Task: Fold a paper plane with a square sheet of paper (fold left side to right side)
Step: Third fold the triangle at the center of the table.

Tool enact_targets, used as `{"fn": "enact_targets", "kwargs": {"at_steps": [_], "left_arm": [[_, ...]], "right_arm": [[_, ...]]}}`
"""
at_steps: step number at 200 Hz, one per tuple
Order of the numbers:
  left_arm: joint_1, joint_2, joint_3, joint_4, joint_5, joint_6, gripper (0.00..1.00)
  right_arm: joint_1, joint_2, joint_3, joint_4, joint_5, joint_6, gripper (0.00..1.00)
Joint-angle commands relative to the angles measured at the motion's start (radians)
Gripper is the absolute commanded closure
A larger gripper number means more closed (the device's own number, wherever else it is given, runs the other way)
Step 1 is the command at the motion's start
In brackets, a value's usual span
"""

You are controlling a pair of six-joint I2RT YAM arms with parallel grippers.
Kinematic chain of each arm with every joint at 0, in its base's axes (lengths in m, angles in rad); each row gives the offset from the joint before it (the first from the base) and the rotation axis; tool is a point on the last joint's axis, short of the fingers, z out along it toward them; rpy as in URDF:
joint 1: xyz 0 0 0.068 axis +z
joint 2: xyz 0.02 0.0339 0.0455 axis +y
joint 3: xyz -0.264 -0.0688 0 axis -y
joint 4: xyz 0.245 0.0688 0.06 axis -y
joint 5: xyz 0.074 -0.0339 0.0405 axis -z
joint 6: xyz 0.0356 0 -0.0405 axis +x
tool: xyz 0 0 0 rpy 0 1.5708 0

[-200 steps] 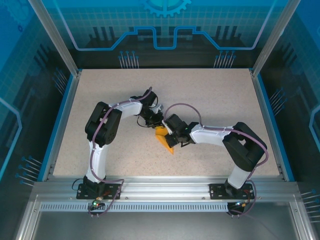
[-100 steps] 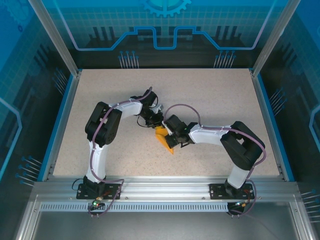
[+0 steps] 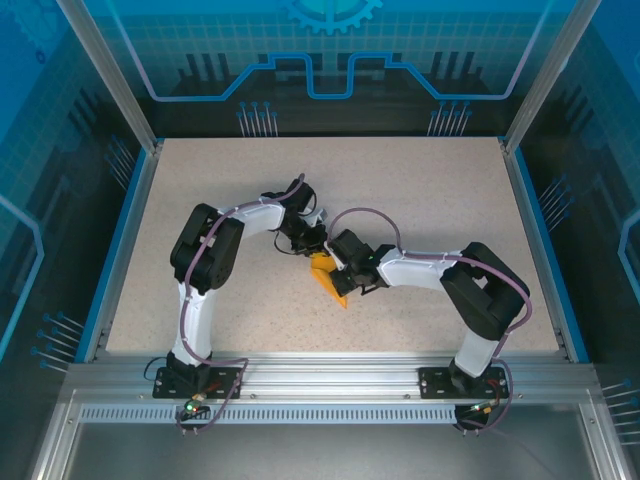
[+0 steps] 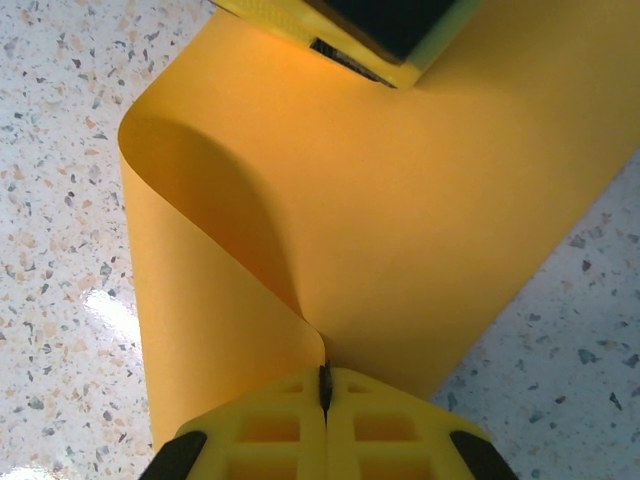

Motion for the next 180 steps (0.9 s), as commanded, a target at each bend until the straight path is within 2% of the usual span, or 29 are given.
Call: {"fn": "enact_targets", "kwargs": {"at_steps": [1,89,145,180], "left_arm": [[-0.021,0.054,-0.008,-0.047,-0.05,0.018,0.82],[-0.023,0.026,0.039,-0.09,-0.056,0.036,0.8],[-0.004,-0.023,0.169,-0.208,-0.085,0.091,0.66],[0.029,-0.096,0.172,-0.232,-0.111,0.109,0.63]], "right_arm": [[-0.003,0.033,0.027,-0.035,0.001,0.006,1.0],[0.0,0.065,0.022,-0.097,-0.052,-0.011,1.0],[0.0,0.071,0.019,-0.123,-0.075,-0.022,1.0],[0.002,0.076,0.02,-0.127,-0.085,-0.034,1.0]]}}
